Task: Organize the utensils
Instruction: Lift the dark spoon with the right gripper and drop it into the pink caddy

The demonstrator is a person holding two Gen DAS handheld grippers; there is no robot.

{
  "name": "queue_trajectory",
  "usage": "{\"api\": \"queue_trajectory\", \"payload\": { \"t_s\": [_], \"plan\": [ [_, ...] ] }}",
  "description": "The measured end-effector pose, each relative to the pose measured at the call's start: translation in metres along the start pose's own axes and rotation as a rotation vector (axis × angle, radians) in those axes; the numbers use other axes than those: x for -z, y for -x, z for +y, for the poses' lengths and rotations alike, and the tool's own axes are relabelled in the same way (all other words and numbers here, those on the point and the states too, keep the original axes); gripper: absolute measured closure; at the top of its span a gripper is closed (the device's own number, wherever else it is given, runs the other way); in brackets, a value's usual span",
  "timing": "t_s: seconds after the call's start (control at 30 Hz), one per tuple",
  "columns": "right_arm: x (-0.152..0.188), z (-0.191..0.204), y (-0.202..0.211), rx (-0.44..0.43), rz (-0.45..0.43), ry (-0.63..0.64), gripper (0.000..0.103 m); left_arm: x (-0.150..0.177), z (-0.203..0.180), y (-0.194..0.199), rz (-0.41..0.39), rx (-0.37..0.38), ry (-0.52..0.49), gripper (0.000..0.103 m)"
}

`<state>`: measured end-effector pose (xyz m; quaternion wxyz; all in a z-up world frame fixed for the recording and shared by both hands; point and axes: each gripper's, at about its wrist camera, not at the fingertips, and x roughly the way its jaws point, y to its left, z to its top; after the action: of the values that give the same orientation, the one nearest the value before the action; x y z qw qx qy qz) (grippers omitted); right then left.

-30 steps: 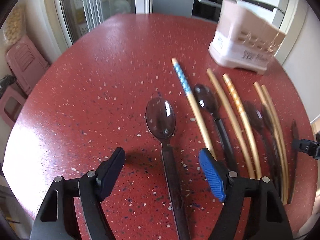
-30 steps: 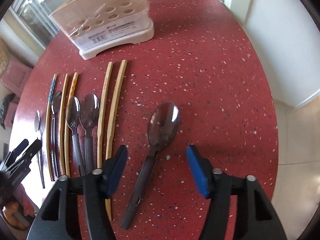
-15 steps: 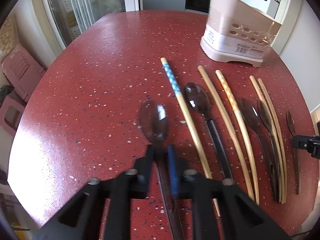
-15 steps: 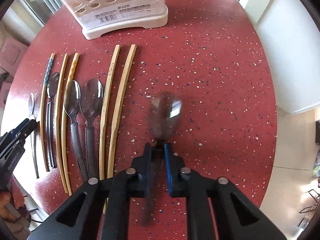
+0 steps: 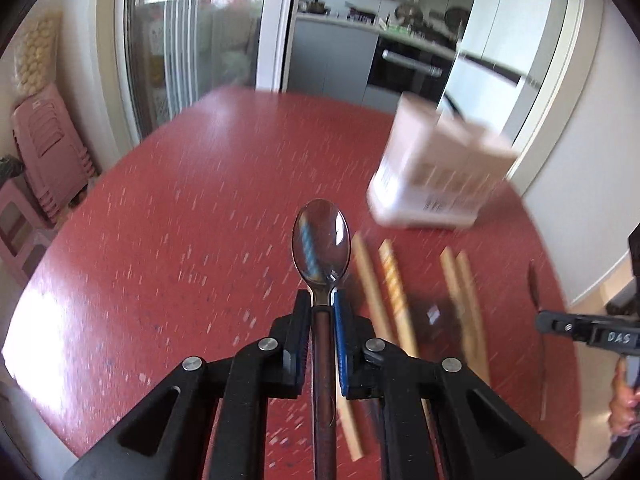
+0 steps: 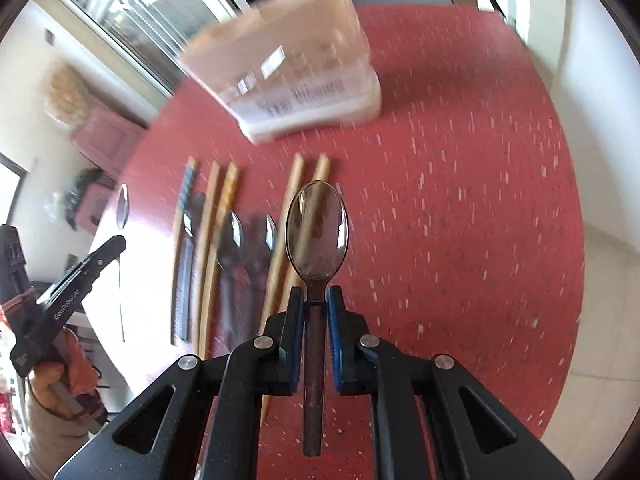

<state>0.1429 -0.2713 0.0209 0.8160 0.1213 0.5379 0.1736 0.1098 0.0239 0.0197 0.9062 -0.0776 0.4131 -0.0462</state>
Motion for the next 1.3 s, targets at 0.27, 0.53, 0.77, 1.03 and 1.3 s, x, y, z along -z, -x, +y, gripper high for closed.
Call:
{"api": "queue_trajectory", "payload": {
  "t_s": [0.27,0.53,0.77,1.03,1.3],
  "plan": [
    [-0.066,0.013,0.062,-0.063,-0.215,0.057,0.090,-0.095,-0.036,0.024,-0.209,0.101,0.025,0.062],
    [-0.153,0.033,0.059,-0.068,-0.373,0.093,0.090,-0.176,-0.068,-0.014,-0.335,0.147,0.028,0.062],
    [-0.197,0.052,0.036,-0.019,-0.513,0.166,0.090,-0.200,-0.080,-0.063,-0.410,0.146,0.030,0.062],
    [-0.193,0.063,-0.004,0.091,-0.627,0.299,0.091,-0.183,-0.090,-0.097,-0.470,0.088,-0.032,0.062],
    [-0.166,0.063,-0.032,0.144,-0.631,0.385,0.091,-0.150,-0.098,-0.104,-0.451,0.024,-0.099,0.062]
  ]
}}
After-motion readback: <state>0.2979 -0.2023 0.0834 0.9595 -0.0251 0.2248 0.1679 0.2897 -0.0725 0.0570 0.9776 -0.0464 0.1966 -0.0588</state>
